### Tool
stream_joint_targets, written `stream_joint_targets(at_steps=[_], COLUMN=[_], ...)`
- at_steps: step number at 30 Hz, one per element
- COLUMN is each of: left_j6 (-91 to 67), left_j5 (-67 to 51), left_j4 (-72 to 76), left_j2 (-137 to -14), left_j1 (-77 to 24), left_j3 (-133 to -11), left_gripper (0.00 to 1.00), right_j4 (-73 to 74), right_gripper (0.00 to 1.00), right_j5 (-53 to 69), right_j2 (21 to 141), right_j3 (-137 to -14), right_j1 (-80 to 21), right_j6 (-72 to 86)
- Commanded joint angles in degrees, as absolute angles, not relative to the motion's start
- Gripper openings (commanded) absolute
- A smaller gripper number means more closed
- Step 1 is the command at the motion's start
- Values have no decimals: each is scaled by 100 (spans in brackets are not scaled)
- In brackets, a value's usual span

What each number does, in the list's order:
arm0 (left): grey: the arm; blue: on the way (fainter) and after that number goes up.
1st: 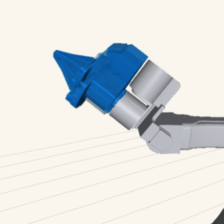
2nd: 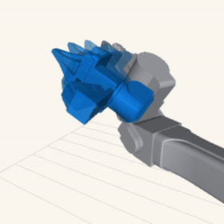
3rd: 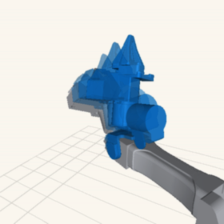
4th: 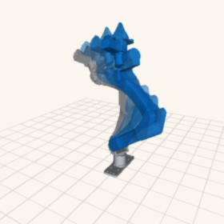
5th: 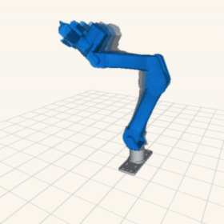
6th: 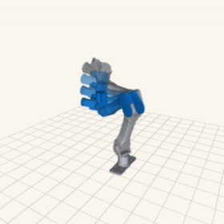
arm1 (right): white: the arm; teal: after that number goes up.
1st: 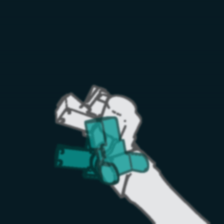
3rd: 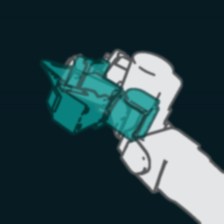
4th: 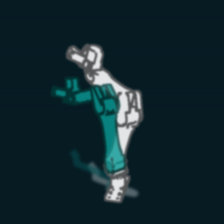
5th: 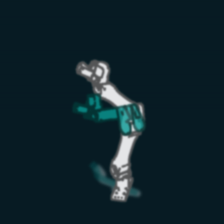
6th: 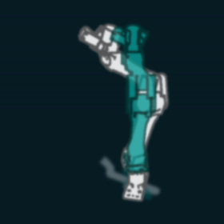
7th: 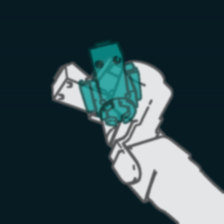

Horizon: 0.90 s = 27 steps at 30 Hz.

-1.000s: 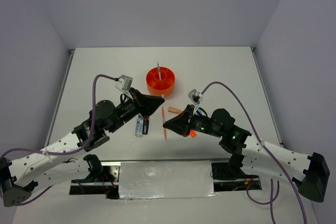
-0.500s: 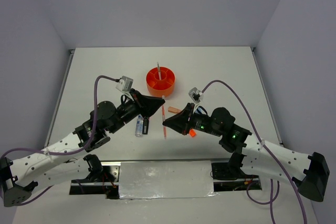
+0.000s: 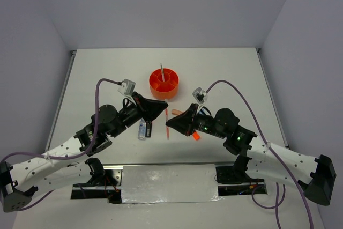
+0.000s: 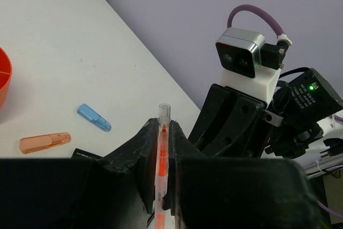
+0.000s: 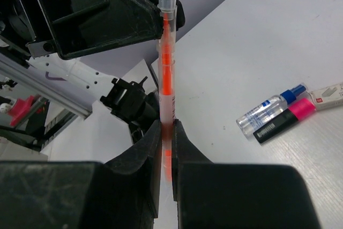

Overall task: Sort the stationery into containers
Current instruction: Close the pen cap on the pen.

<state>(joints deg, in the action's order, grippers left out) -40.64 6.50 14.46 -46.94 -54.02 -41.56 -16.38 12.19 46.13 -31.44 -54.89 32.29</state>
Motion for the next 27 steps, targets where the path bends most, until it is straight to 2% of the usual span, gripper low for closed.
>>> stream_joint_targets(at_steps=[1, 11, 13, 16, 18, 21, 23, 27], left_j6=[-3947, -3955, -3946, -3911, -3859, -3797, -3771, -3736], left_j5=[466, 88, 105, 88, 79, 123, 167, 237], left_j4=[1784, 2118, 2109, 2048, 1969, 1794, 1758, 1758], left_j2=[-4562, -4641, -4641, -4623, -4614, -4605, -4579, -4553], left_j1=[-5405, -5396, -5397, -5396, -5405, -5397, -5397, -5405], left_j3=[-4148, -3859, -3797, -3788, -3814, -3911, -3955, -4016], left_gripper=[16, 17, 20, 30, 43, 51, 49, 26], right_j4=[-1714, -1837, -1933, -1846, -1758, -1819, -1793, -1749], right_gripper=[0, 0, 0, 0, 0, 0, 0, 0], right_j5=[1020, 589, 580, 703, 957, 1274, 1379, 1424], right_j2=[4606, 4518, 4474, 4543, 4605, 4693, 4728, 4746], right_j3=[-3472, -3700, -3718, -3823, -3867, -3823, -3806, -3779], right_j1=[-5546, -5546, -5546, -5546, -5537, -5537, -5546, -5546], right_j6=[3173, 3251, 3270, 3129, 2972, 2918, 2900, 2874])
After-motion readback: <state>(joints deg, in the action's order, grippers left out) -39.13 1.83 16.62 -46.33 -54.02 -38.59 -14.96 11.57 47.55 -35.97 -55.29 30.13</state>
